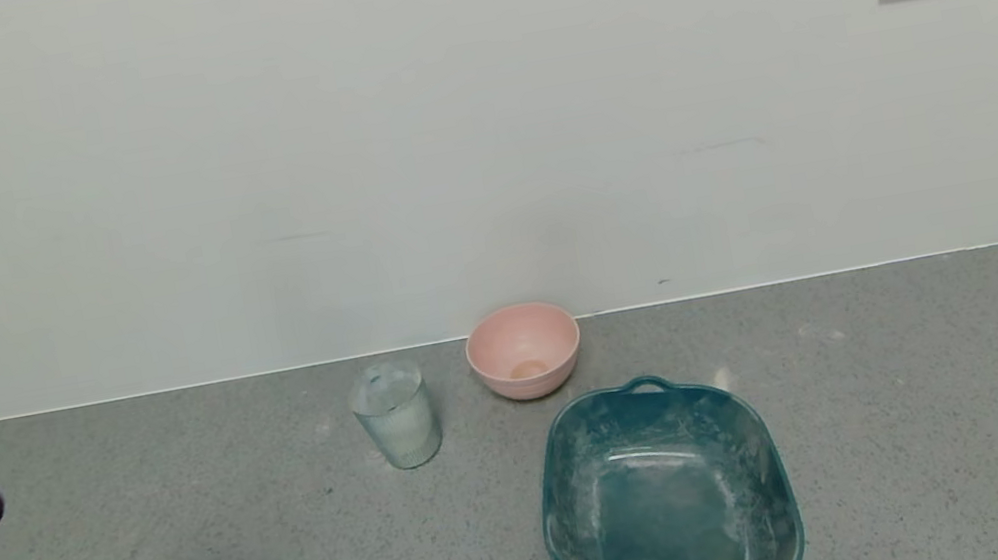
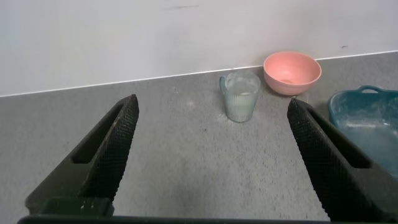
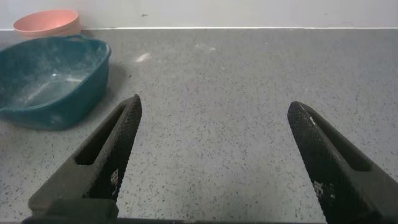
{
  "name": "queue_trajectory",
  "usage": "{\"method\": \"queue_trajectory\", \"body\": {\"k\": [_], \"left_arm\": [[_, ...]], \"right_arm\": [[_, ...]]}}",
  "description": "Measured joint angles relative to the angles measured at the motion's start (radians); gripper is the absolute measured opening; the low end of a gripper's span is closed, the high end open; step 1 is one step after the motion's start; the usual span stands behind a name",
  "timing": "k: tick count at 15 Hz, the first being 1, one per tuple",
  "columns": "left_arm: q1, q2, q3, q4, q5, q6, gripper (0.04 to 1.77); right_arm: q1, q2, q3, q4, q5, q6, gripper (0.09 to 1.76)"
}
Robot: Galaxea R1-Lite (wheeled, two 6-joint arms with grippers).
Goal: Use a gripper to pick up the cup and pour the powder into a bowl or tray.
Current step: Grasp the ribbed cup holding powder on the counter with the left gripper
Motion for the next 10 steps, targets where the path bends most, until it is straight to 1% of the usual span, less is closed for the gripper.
{"method": "queue_trajectory", "body": {"k": [2,6,8,10], "left_arm": [[-0.002,0.148,-0.061,-0.054,-0.036,0.008,1.72],[-0.003,0.415,-0.126,-0.099,-0.158,0.019,1.72],[-0.004,0.519,-0.131,-0.116,-0.186,0.026,1.72],[-0.011,0.617,-0.105,-0.185,-0.193,0.042,1.72]], "right_arm": [[0.0,0.0,0.0,0.0,0.0,0.0,1.71],[0.0,0.0,0.0,0.0,0.0,0.0,1.71],[0.0,0.0,0.0,0.0,0.0,0.0,1.71],[0.0,0.0,0.0,0.0,0.0,0.0,1.71]]}}
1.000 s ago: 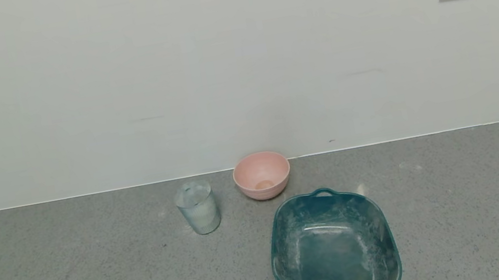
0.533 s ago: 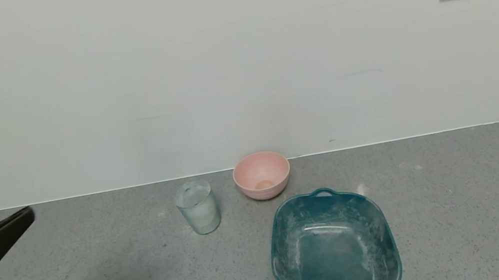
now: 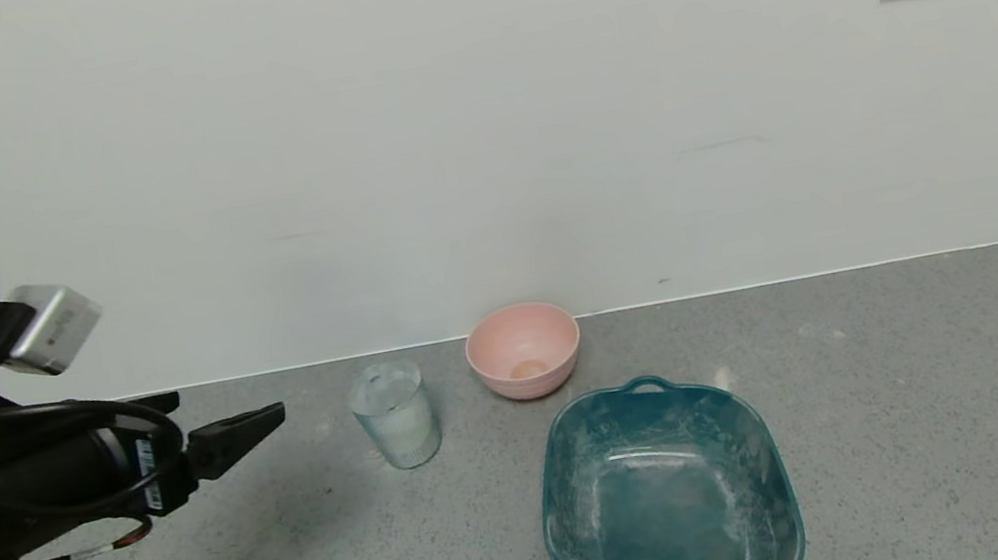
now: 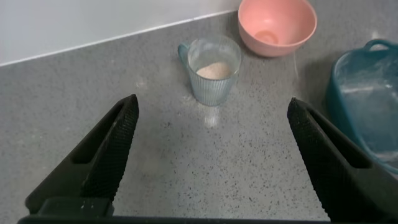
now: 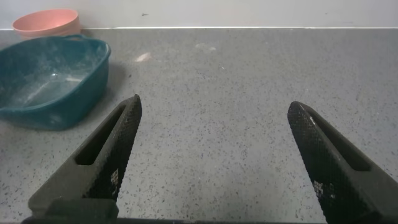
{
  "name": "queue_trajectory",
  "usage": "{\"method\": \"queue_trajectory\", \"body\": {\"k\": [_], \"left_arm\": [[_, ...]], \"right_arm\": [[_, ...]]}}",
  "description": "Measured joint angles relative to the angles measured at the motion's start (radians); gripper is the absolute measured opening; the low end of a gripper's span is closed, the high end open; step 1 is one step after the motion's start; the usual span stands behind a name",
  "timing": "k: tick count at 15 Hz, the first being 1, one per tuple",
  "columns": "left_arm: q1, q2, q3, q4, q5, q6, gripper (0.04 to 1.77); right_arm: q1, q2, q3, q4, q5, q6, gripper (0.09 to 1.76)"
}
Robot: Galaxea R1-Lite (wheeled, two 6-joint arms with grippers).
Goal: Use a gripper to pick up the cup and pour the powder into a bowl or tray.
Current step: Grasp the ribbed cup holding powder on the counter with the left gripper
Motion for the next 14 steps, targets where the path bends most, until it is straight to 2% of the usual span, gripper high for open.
{"method": "queue_trajectory", "body": {"k": [6,14], "left_arm": [[-0.027,0.269,0.155,-0.347,0.007,0.026,1.72],[-0.098,0.519,0.218,-0.538,0.023,0.061,1.72]], "right_arm": [[0.0,0.0,0.0,0.0,0.0,0.0,1.71],[0.0,0.0,0.0,0.0,0.0,0.0,1.71]]}}
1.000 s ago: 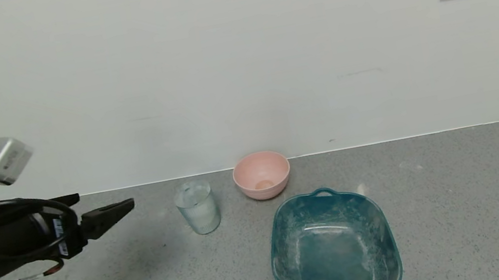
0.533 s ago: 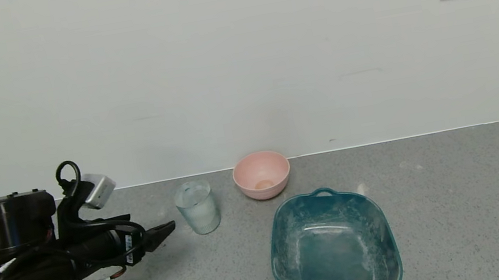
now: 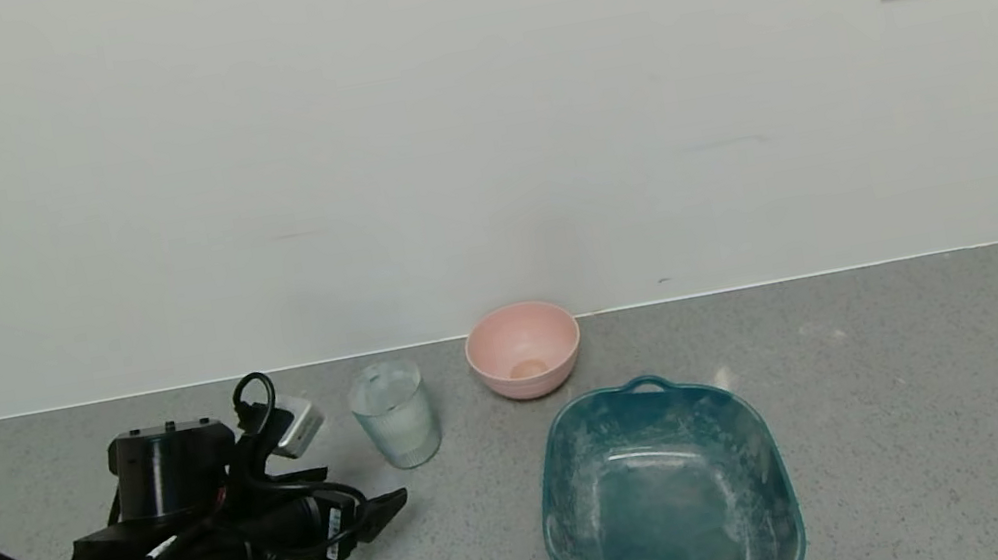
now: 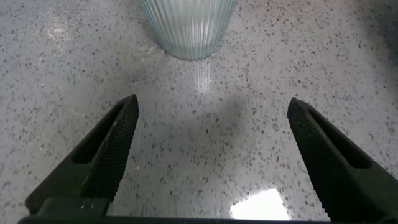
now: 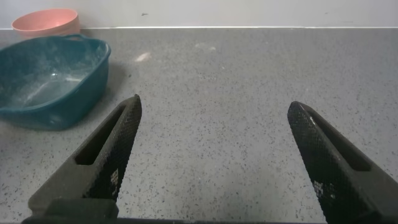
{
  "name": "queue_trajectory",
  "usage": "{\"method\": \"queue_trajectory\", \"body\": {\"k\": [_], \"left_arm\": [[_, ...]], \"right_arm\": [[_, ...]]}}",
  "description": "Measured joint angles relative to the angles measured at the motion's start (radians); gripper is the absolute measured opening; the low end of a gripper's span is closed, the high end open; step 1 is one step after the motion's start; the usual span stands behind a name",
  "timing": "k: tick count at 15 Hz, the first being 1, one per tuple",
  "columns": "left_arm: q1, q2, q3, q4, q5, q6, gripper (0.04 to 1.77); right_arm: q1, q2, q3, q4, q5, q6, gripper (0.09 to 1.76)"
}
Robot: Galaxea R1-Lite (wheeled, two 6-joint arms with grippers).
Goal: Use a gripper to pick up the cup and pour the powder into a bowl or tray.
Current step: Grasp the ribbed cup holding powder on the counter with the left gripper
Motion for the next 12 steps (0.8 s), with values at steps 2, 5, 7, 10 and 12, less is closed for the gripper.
{"method": "queue_trajectory", "body": {"k": [2,5,7,10,12], "left_arm": [[-0.006,0.06,0.007,-0.092,0.008,0.0,1.72],[-0.005,0.148,0.012,-0.279,0.006,-0.002,1.72],[-0.003,0.203,0.017,-0.414,0.003,-0.001,1.72],[-0.003,0.265,0.027,-0.498,-0.016,-0.01,1.72],[-0.001,0.292,0.03,-0.527,-0.018,-0.012,1.72]], "right_arm": [[0.0,0.0,0.0,0.0,0.0,0.0,1.71],[0.0,0.0,0.0,0.0,0.0,0.0,1.71],[0.0,0.0,0.0,0.0,0.0,0.0,1.71],[0.0,0.0,0.0,0.0,0.0,0.0,1.71],[0.0,0.0,0.0,0.0,0.0,0.0,1.71]]}}
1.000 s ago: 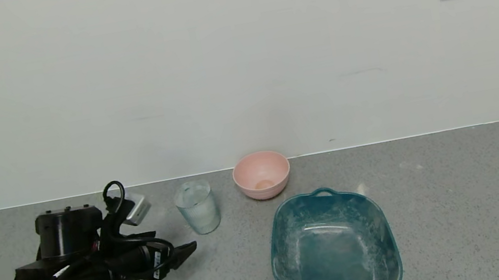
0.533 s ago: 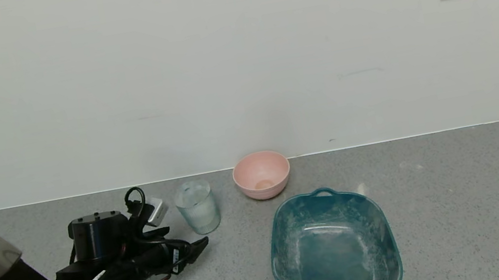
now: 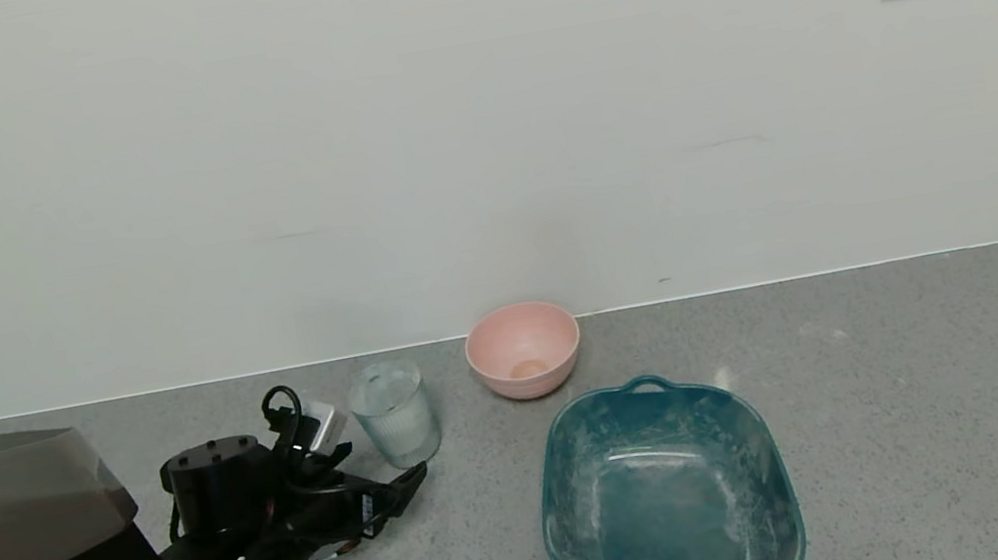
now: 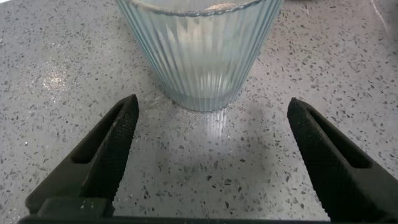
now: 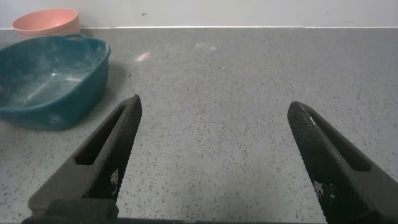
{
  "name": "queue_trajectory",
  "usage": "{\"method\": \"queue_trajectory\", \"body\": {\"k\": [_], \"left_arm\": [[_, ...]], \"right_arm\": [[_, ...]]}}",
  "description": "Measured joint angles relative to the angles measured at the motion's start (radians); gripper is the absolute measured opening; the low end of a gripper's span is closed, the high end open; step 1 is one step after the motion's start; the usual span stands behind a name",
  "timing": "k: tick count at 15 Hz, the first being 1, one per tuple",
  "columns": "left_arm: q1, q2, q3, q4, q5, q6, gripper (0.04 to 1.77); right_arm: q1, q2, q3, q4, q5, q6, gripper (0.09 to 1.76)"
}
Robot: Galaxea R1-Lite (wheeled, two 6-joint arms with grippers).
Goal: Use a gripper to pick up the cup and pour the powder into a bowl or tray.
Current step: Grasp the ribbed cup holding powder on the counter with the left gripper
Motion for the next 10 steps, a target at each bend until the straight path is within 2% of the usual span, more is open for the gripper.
{"method": "queue_trajectory", "body": {"k": [4,10], "left_arm": [[-0.001,0.061,-0.007,-0.124,0.004,-0.02,1.72],[-0.004,0.121,-0.033,-0.173,0.002,-0.042,1.72]], "right_arm": [[0.0,0.0,0.0,0.0,0.0,0.0,1.71],[0.0,0.0,0.0,0.0,0.0,0.0,1.71]]}}
